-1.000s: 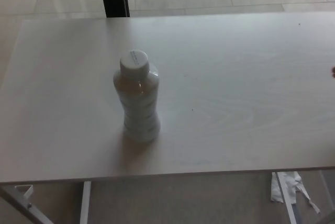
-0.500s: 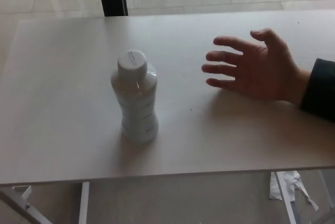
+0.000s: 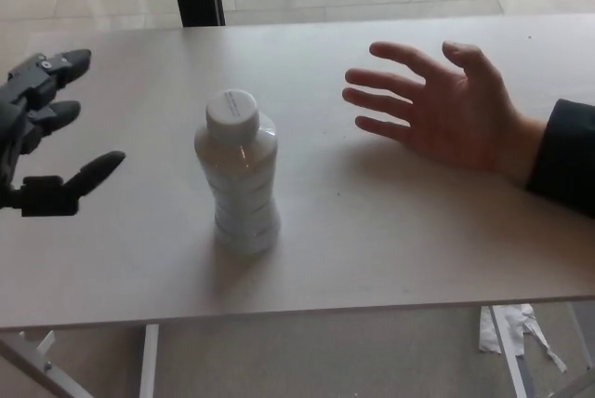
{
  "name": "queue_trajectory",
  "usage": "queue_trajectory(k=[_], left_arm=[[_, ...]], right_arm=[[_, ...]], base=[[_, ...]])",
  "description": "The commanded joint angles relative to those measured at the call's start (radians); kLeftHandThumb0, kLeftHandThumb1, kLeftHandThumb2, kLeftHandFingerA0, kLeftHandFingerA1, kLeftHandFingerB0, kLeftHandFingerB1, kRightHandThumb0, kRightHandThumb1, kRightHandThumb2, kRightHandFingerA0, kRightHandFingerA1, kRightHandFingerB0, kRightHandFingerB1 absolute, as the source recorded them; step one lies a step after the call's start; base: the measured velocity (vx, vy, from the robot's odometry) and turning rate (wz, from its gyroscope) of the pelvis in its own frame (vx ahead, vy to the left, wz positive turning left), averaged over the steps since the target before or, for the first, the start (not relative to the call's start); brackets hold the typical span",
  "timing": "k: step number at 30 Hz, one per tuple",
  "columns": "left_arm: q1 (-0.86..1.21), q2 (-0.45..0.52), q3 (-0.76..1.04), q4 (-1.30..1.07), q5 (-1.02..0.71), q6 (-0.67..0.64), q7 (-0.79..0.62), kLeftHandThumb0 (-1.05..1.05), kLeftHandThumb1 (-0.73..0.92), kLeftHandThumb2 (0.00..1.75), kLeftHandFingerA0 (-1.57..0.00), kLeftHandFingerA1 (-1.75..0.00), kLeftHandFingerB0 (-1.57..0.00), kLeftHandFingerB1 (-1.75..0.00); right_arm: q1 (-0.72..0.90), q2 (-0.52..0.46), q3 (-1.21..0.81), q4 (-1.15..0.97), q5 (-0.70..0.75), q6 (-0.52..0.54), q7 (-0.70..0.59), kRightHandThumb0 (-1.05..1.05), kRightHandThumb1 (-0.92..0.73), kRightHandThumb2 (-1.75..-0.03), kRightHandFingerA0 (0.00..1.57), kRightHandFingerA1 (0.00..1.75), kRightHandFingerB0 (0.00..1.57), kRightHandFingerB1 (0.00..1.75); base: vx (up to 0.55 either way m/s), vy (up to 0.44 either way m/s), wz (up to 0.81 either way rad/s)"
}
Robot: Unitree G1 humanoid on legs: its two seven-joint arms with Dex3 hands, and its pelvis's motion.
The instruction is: Pick up a bottle and hand it
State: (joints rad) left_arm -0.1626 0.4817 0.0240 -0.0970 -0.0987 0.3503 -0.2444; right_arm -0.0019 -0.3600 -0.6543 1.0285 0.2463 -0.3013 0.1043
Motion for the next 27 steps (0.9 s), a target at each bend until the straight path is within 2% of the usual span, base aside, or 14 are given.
queue_trajectory(k=[1, 2, 5, 9, 12, 14, 15, 16, 17, 19, 20, 22, 23, 27], left_arm=[[0.009, -0.012, -0.036, 0.024, 0.040, 0.048, -0.010, -0.79, 0.45, 0.88, 0.00, -0.35, -0.08, -0.25], [0.011, -0.014, -0.043, 0.029, 0.042, 0.047, -0.012, -0.80, 0.45, 0.88, 0.00, -0.34, -0.08, -0.25], [0.010, -0.023, -0.056, 0.036, 0.051, 0.052, -0.008, -0.81, 0.46, 0.87, 0.00, -0.33, -0.09, -0.25], [0.004, -0.018, -0.104, 0.042, 0.087, 0.099, -0.007, -0.85, 0.48, 0.90, 0.00, -0.28, -0.06, -0.10], [-0.008, -0.036, -0.112, 0.054, 0.077, 0.129, -0.007, -0.85, 0.47, 0.89, 0.00, -0.25, 0.00, -0.07], [-0.017, -0.048, -0.119, 0.067, 0.078, 0.142, -0.003, -0.86, 0.47, 0.89, 0.00, -0.24, 0.00, -0.04], [-0.020, -0.054, -0.121, 0.072, 0.082, 0.140, -0.001, -0.86, 0.47, 0.89, 0.00, -0.24, 0.00, -0.04], [-0.022, -0.066, -0.124, 0.073, 0.085, 0.143, 0.006, -0.79, 0.56, 0.57, 0.00, -0.30, 0.00, -0.17], [-0.029, -0.098, -0.127, 0.080, 0.078, 0.148, 0.021, -0.89, 0.49, 0.87, 0.00, -0.23, 0.00, 0.00], [-0.037, -0.143, -0.126, 0.094, 0.071, 0.154, 0.035, -0.88, 0.48, 0.87, 0.00, -0.23, 0.00, -0.01], [-0.045, -0.156, -0.134, 0.095, 0.083, 0.173, 0.044, -0.87, 0.48, 0.88, 0.00, -0.21, 0.00, 0.00], [-0.050, -0.170, -0.143, 0.097, 0.097, 0.176, 0.049, -0.87, 0.48, 0.88, 0.00, -0.21, 0.00, 0.00], [-0.055, -0.204, -0.169, 0.103, 0.113, 0.168, 0.068, -0.88, 0.48, 0.87, 0.00, -0.21, 0.00, 0.00], [-0.054, -0.234, -0.187, 0.114, 0.133, 0.150, 0.080, -0.89, 0.49, 0.88, 0.00, -0.24, 0.00, 0.00]], right_arm=[[0.001, -0.022, 0.000, 0.010, 0.030, -0.043, 0.009, -1.05, -0.37, -0.92, 0.52, 1.70, 0.24, 1.42], [0.002, -0.025, 0.003, 0.011, 0.028, -0.039, 0.010, -1.05, -0.38, -0.89, 0.68, 1.60, 0.21, 1.46], [-0.007, -0.022, -0.004, 0.009, 0.050, -0.028, 0.017, -1.05, -0.35, -0.90, 0.59, 1.68, 0.26, 1.43], [-0.013, -0.026, 0.005, 0.021, 0.048, -0.032, 0.015, -1.05, -0.39, -0.85, 0.79, 1.55, 0.25, 1.46], [-0.019, -0.034, 0.004, 0.025, 0.057, -0.025, 0.012, -1.05, -0.38, -0.86, 0.71, 1.61, 0.26, 1.44], [-0.026, -0.037, 0.001, 0.039, 0.062, -0.026, 0.017, -1.05, -0.39, -0.83, 1.12, 1.35, 0.26, 1.41], [-0.032, -0.040, -0.001, 0.054, 0.066, -0.030, 0.020, -1.05, -0.39, -0.83, 1.12, 1.35, 0.26, 1.41], [-0.033, -0.040, 0.002, 0.058, 0.062, -0.033, 0.017, -1.05, -0.39, -0.84, 0.82, 1.50, 0.25, 1.45], [-0.032, -0.039, 0.011, 0.058, 0.053, -0.042, 0.015, -1.05, -0.41, -0.82, 0.82, 1.51, 0.25, 1.43], [-0.019, -0.032, 0.024, 0.032, 0.046, -0.054, 0.021, -1.05, -0.39, -0.86, 0.64, 1.64, 0.23, 1.44], [-0.017, -0.028, 0.034, 0.014, 0.038, -0.057, 0.007, -1.05, -0.42, -0.83, 0.92, 1.48, 0.21, 1.46], [-0.020, -0.032, 0.041, 0.020, 0.035, -0.059, 0.003, -1.05, -0.42, -0.85, 0.76, 1.58, 0.21, 1.43], [-0.018, -0.033, 0.046, 0.016, 0.035, -0.054, 0.005, -1.05, -0.41, -0.87, 0.89, 1.50, 0.15, 1.50], [-0.028, -0.039, 0.046, 0.041, 0.049, -0.050, 0.018, -1.05, -0.42, -0.80, 0.93, 1.43, 0.22, 1.45]], base=[[0.00, 0.000, 0.00], [0.00, 0.000, 0.00], [0.00, 0.000, 0.00], [0.00, 0.000, 0.00], [0.00, 0.000, 0.00], [0.00, 0.000, 0.00], [0.00, 0.000, 0.00], [0.00, 0.000, 0.00], [0.00, 0.000, 0.00], [0.00, 0.000, 0.00], [0.00, 0.000, 0.00], [0.00, 0.000, 0.00], [0.00, 0.000, 0.00], [0.00, 0.000, 0.00]])
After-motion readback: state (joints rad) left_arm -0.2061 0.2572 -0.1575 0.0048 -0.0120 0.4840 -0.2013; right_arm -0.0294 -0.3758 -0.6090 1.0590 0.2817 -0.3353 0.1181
